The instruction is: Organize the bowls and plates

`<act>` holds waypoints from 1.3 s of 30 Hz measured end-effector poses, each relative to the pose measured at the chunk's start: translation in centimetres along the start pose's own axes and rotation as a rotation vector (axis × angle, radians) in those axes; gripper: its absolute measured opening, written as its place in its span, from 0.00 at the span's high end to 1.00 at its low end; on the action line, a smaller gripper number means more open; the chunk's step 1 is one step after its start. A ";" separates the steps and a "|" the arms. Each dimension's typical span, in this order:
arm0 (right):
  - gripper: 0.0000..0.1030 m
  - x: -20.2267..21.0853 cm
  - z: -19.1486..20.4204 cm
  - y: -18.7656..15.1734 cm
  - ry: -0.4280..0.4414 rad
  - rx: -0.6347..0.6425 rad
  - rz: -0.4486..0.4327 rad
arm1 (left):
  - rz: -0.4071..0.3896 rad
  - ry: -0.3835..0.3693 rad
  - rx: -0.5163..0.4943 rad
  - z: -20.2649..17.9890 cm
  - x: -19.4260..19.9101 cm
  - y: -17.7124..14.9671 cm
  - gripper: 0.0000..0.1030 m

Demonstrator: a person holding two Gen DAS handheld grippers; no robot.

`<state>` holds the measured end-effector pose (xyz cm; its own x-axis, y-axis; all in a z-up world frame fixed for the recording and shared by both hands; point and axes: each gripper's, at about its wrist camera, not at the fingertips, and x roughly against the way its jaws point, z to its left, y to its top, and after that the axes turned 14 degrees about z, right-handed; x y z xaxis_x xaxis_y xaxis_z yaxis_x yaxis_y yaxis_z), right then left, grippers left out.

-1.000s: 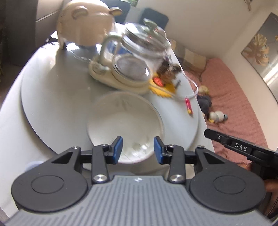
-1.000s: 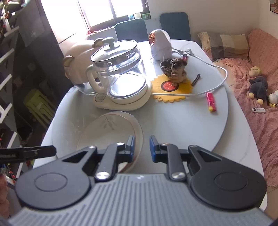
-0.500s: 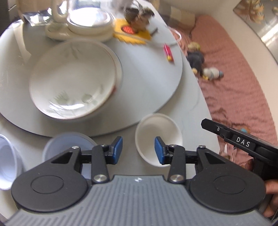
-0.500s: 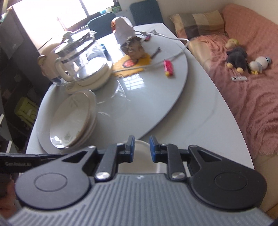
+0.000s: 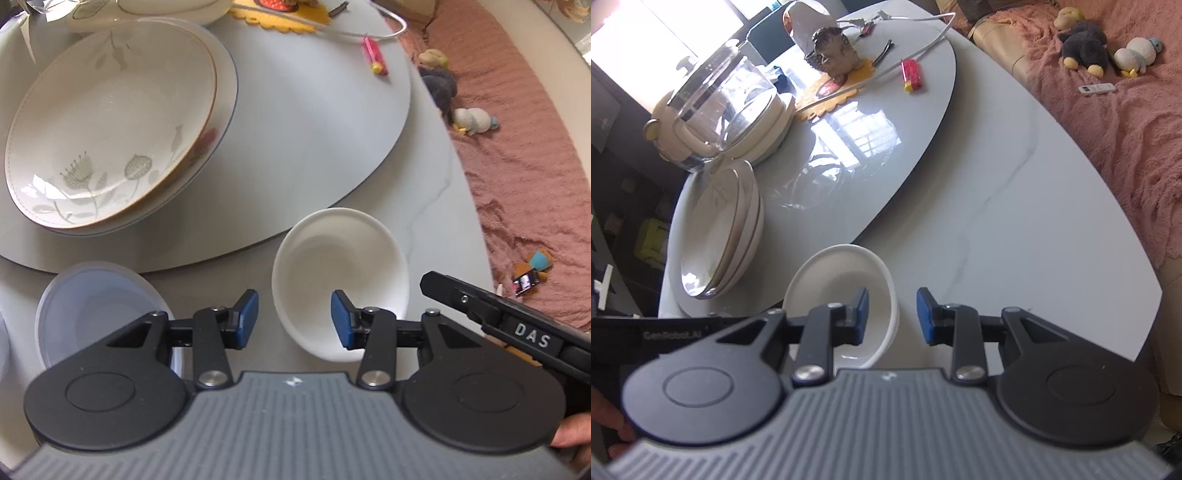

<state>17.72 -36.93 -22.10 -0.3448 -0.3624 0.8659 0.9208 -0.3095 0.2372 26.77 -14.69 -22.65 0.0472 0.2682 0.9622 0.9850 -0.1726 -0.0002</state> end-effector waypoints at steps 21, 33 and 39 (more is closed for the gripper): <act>0.87 -3.9 -1.1 0.2 0.073 -0.003 0.053 | 0.038 0.001 0.096 1.3 -3.7 1.3 0.82; 0.91 -3.7 -1.5 0.1 0.086 -0.020 0.066 | 0.020 -0.054 0.082 1.3 -2.6 1.2 0.92; 0.91 -1.8 -0.2 0.1 0.064 -0.002 0.046 | -0.003 -0.077 0.051 1.4 -0.1 0.0 0.92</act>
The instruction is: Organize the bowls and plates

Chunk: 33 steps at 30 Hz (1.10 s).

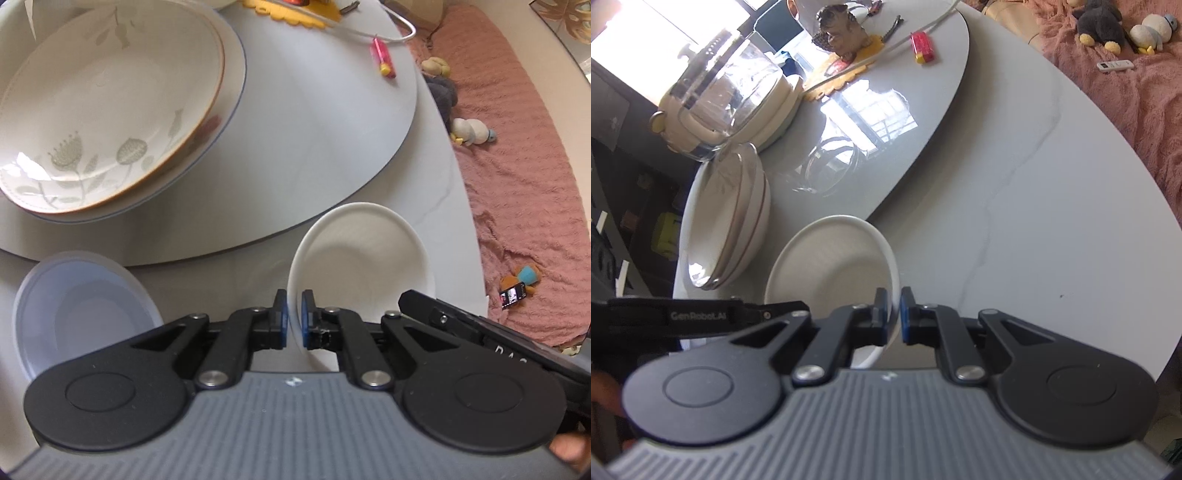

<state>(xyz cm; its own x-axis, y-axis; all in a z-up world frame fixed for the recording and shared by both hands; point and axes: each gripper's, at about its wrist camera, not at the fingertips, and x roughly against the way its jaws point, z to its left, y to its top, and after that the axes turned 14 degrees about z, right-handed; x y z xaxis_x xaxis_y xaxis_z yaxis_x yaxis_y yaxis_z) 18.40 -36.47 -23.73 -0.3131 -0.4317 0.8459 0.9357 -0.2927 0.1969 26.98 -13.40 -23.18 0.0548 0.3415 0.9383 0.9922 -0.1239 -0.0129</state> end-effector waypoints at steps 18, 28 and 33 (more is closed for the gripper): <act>0.91 4.2 8.7 -0.1 0.012 0.136 -0.012 | -0.103 -0.028 0.042 3.9 10.9 -3.4 0.91; 0.90 0.4 14.9 -0.2 0.010 0.245 0.082 | -0.056 -0.025 0.112 11.5 12.4 -4.3 0.91; 0.89 -3.1 16.9 -1.1 -0.031 0.258 0.154 | -0.006 -0.001 0.131 14.3 10.9 -4.8 0.91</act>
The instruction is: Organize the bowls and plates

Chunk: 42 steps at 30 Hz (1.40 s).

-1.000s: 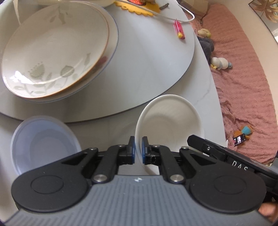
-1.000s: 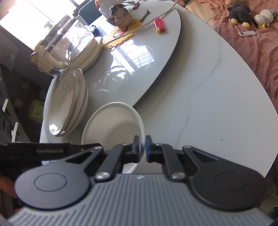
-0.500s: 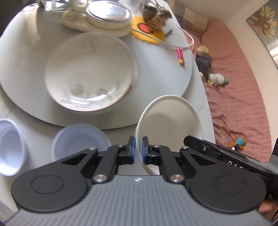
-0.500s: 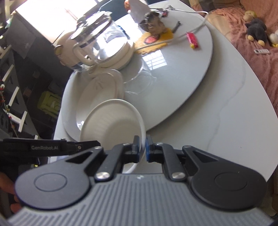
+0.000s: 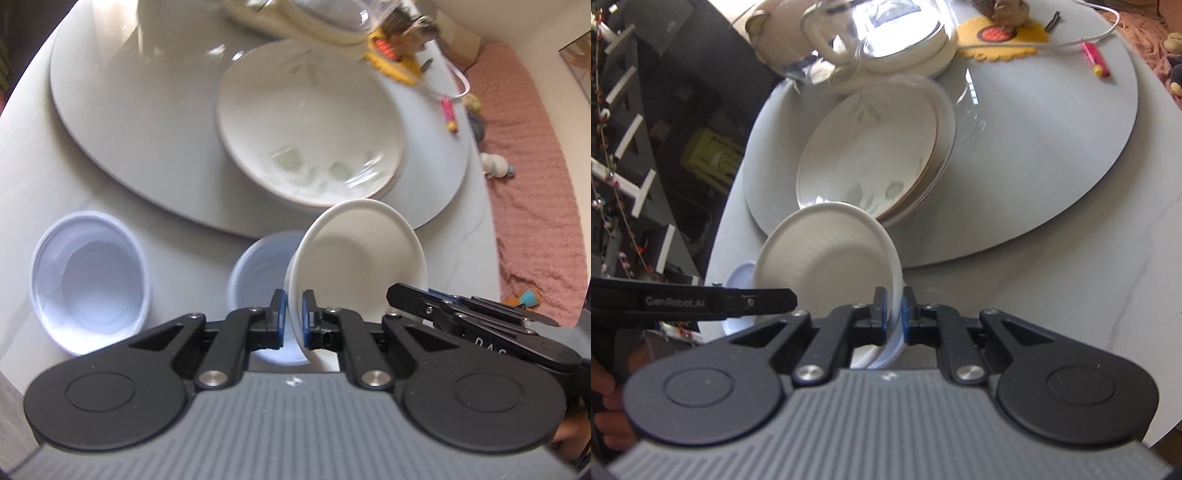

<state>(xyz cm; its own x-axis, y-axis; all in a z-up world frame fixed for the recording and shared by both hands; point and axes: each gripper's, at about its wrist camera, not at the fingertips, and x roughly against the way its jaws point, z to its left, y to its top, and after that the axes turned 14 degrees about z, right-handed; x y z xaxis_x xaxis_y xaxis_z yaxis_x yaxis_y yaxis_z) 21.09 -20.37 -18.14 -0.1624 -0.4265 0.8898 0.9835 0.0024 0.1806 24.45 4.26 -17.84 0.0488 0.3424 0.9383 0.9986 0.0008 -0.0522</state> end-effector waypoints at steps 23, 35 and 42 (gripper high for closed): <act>0.89 -5.5 2.9 0.3 -0.150 -0.016 0.076 | 0.083 -0.043 0.046 3.5 -4.2 0.3 0.91; 0.74 -3.9 2.7 0.0 -0.135 -0.033 0.041 | 0.036 -0.055 0.003 3.3 -1.5 -1.2 0.56; 0.67 -1.6 3.8 -0.1 -0.104 0.008 -0.011 | -0.108 -0.021 0.031 4.9 2.9 -2.7 0.56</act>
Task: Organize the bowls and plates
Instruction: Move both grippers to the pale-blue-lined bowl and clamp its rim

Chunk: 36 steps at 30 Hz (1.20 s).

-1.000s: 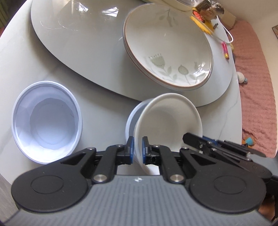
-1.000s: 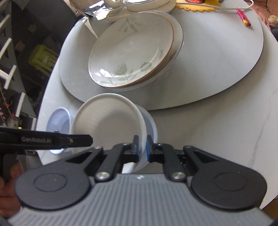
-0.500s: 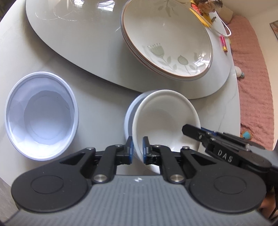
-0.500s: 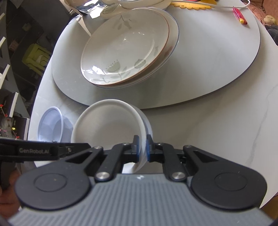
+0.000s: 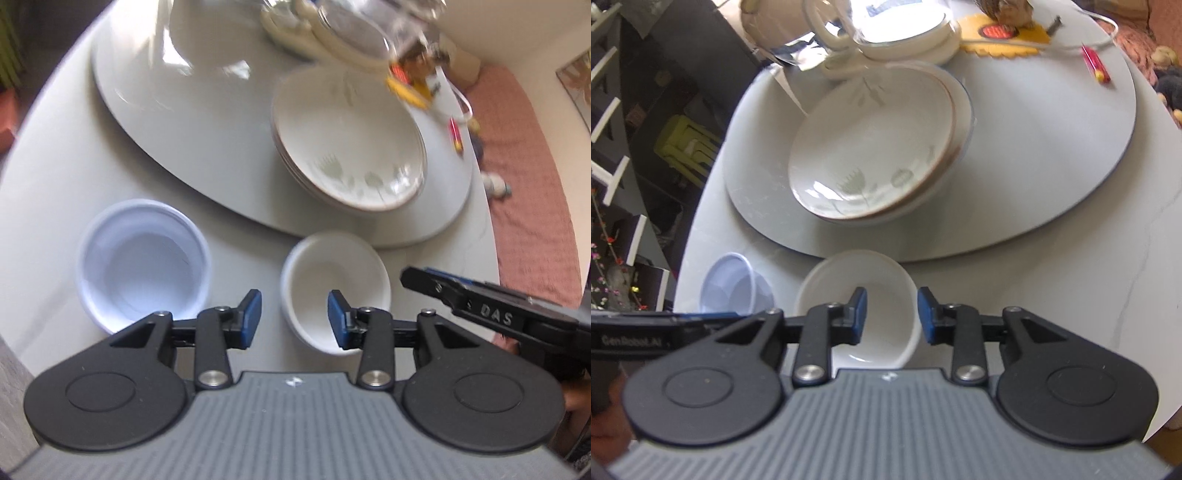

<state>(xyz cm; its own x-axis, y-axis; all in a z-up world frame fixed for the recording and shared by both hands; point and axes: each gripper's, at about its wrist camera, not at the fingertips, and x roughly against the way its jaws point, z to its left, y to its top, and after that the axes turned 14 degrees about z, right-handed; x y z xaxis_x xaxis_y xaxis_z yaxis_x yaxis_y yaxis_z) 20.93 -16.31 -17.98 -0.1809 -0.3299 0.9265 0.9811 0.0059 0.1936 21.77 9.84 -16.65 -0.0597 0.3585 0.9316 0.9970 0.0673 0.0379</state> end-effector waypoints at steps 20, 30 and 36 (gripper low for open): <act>0.67 -2.7 11.4 2.3 0.052 0.159 0.058 | -0.091 0.018 0.199 10.9 2.8 0.0 0.56; 0.67 -6.2 14.2 2.8 0.038 0.116 0.126 | -0.039 0.068 0.127 14.1 1.0 1.8 0.56; 0.67 -8.2 15.1 2.6 0.003 0.079 0.168 | 0.016 0.072 0.085 15.4 -0.9 2.9 0.56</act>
<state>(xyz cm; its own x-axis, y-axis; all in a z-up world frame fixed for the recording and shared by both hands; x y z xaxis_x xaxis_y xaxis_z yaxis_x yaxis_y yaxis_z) 23.94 0.71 -20.19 -0.0144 -0.3207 0.9471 0.9890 0.1349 0.0607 24.00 24.06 -22.91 -0.0368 0.2921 0.9557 0.9899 0.1418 -0.0053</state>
